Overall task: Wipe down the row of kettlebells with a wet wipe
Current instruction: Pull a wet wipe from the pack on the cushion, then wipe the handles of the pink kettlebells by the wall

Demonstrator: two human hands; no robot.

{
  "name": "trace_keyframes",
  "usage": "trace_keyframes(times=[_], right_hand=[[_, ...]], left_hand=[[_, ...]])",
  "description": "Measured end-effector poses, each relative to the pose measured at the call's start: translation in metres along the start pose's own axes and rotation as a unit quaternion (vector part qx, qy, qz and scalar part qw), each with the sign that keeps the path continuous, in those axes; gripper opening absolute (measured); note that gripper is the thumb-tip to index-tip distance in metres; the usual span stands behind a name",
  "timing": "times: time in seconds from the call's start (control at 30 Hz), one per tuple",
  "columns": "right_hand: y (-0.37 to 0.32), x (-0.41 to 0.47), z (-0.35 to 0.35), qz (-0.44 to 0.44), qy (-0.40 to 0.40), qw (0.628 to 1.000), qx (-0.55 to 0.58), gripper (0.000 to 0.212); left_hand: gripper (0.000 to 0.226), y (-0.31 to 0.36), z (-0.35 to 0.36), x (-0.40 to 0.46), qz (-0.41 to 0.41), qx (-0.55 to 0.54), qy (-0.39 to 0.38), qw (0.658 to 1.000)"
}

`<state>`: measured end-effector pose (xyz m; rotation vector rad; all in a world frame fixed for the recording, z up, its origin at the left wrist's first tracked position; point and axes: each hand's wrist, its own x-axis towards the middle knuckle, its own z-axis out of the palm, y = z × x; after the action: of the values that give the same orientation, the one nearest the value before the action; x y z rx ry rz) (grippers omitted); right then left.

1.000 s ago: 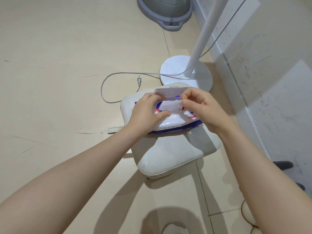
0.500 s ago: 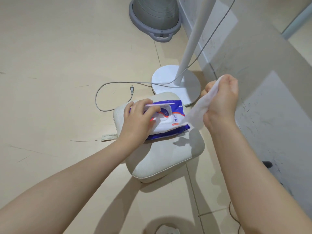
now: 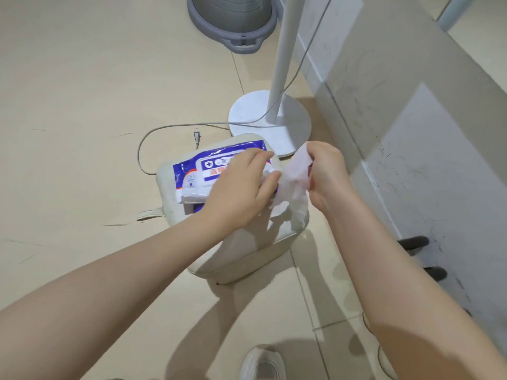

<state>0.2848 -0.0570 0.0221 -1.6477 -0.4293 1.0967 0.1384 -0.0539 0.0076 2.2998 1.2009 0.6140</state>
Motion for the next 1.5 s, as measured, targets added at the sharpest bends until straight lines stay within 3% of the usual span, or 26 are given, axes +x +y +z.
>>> trace_keyframes(times=[0.07, 0.13, 0.23, 0.43, 0.53, 0.6, 0.67, 0.73, 0.8, 1.03, 1.17, 1.27, 1.4, 1.5], right_hand=[[-0.002, 0.003, -0.016, -0.017, -0.017, 1.000, 0.018, 0.019], [-0.002, 0.007, -0.033, -0.026, -0.021, 0.999, 0.015, 0.019], [0.007, 0.017, -0.063, -0.032, -0.005, 0.999, -0.018, 0.019], [0.023, 0.031, -0.113, -0.063, 0.078, 0.991, -0.087, 0.020], [0.031, 0.030, -0.129, -0.004, 0.015, 0.996, -0.092, 0.022], [0.037, 0.026, -0.142, 0.034, -0.036, 0.993, -0.104, 0.044], [0.045, 0.021, -0.157, 0.015, -0.079, 0.988, -0.132, 0.068], [0.054, 0.016, -0.170, 0.010, -0.101, 0.984, -0.148, 0.055], [0.067, 0.014, -0.185, 0.023, -0.068, 0.987, -0.144, 0.034], [0.098, -0.001, -0.236, 0.089, 0.105, 0.987, -0.086, 0.023], [0.114, 0.004, -0.252, 0.191, 0.244, 0.948, -0.075, 0.017], [0.130, 0.019, -0.258, 0.196, 0.360, 0.911, -0.036, 0.026], [0.148, 0.032, -0.256, 0.172, 0.404, 0.894, -0.091, 0.015], [0.150, 0.049, -0.240, 0.147, 0.405, 0.900, -0.064, 0.024]], left_hand=[[0.041, 0.031, 0.014, 0.008, -0.063, -0.137, -0.057, 0.987], [0.043, 0.049, 0.032, 0.015, -0.110, -0.192, -0.080, 0.972], [0.035, 0.060, 0.053, 0.024, -0.138, -0.193, -0.102, 0.966], [0.013, 0.070, 0.067, 0.047, -0.118, -0.243, -0.241, 0.932], [0.017, 0.072, 0.073, 0.061, -0.121, -0.263, -0.291, 0.912], [0.022, 0.077, 0.085, 0.071, -0.111, -0.248, -0.309, 0.911], [0.025, 0.083, 0.103, 0.079, -0.106, -0.254, -0.317, 0.908], [0.024, 0.090, 0.125, 0.081, -0.119, -0.276, -0.329, 0.895], [0.025, 0.098, 0.150, 0.080, -0.124, -0.273, -0.340, 0.891], [0.037, 0.114, 0.218, 0.075, -0.162, -0.283, -0.374, 0.868], [0.026, 0.119, 0.238, 0.073, -0.198, -0.275, -0.399, 0.852], [0.012, 0.120, 0.254, 0.071, -0.161, -0.236, -0.405, 0.869], [0.028, 0.122, 0.275, 0.068, -0.142, -0.227, -0.433, 0.861], [0.020, 0.118, 0.288, 0.064, -0.123, -0.210, -0.430, 0.869]])
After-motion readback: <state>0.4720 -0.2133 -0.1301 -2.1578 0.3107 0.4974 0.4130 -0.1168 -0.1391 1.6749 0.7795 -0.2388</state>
